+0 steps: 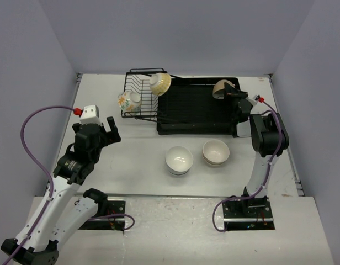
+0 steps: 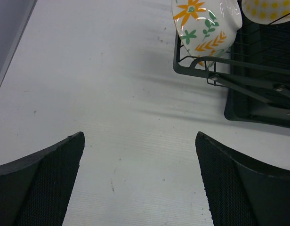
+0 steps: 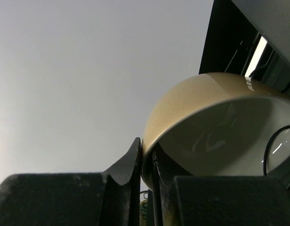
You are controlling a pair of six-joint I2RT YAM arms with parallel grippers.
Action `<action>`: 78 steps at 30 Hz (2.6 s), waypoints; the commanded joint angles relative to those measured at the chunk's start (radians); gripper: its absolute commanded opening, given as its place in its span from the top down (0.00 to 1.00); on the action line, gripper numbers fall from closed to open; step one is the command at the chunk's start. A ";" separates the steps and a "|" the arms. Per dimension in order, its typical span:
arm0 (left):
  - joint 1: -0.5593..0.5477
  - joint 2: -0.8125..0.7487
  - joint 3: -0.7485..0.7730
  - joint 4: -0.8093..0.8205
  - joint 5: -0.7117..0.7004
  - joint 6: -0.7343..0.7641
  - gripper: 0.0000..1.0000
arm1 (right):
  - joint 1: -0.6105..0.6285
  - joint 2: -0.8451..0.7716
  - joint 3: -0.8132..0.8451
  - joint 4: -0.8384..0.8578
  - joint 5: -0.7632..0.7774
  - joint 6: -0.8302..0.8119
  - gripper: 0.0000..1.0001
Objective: Unload the bowls from the dish rack
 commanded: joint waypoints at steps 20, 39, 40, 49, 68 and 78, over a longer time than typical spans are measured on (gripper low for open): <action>0.009 -0.004 -0.007 0.040 0.010 0.018 0.00 | -0.007 -0.106 -0.008 0.411 -0.009 -0.012 1.00; 0.009 -0.003 -0.007 0.045 0.019 0.023 0.00 | -0.015 -0.187 0.054 0.410 -0.178 -0.131 1.00; 0.009 -0.002 -0.007 0.045 0.019 0.023 0.00 | -0.015 -0.226 0.037 0.405 -0.193 -0.140 1.00; 0.011 -0.003 -0.005 0.043 0.018 0.023 0.00 | -0.015 -0.476 -0.023 0.194 -0.419 -0.314 1.00; 0.075 -0.051 0.006 0.015 -0.048 0.000 0.00 | 0.235 -1.325 0.054 -1.518 -0.285 -1.200 1.00; 0.077 -0.089 0.003 0.017 -0.037 0.002 0.00 | 0.448 -1.169 0.219 -2.066 0.001 -1.323 1.00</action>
